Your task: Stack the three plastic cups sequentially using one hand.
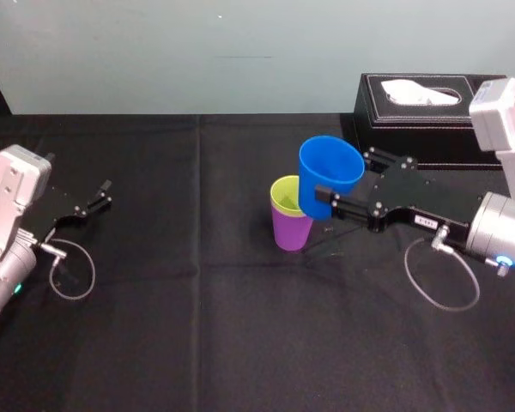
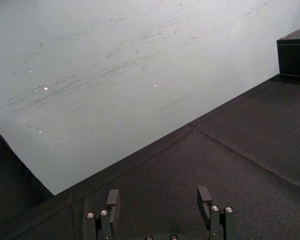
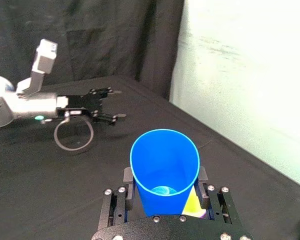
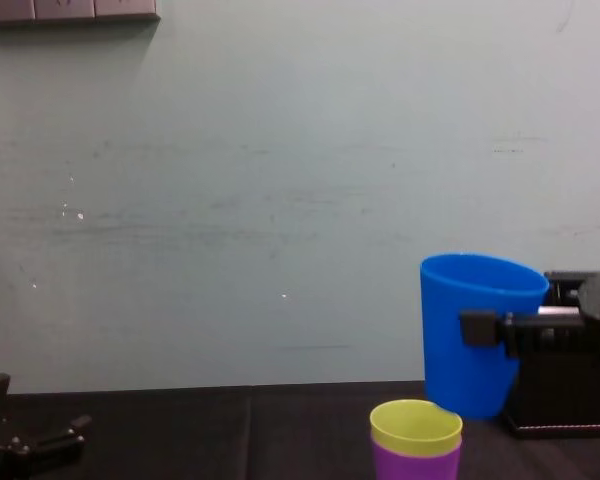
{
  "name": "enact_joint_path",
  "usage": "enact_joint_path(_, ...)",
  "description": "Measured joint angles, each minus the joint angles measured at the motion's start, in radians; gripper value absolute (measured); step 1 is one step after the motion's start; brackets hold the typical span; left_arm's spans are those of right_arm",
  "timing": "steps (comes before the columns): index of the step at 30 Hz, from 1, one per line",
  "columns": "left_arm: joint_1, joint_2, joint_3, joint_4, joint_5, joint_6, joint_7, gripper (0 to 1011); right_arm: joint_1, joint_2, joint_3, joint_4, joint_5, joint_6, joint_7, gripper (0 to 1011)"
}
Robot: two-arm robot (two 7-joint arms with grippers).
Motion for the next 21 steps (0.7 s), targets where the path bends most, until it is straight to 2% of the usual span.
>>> enact_joint_path(9, 0.0, 0.0, 0.0, 0.0, 0.0, 0.0, 0.0, 1011, 0.069, -0.034, -0.017, 0.061, -0.014, 0.019, -0.006, 708)
enact_joint_path(21, 0.0, 0.0, 0.0, 0.0, 0.0, 0.0, 0.0, 1011, 0.166, -0.099, -0.076, 0.182, -0.052, 0.038, 0.007, 708)
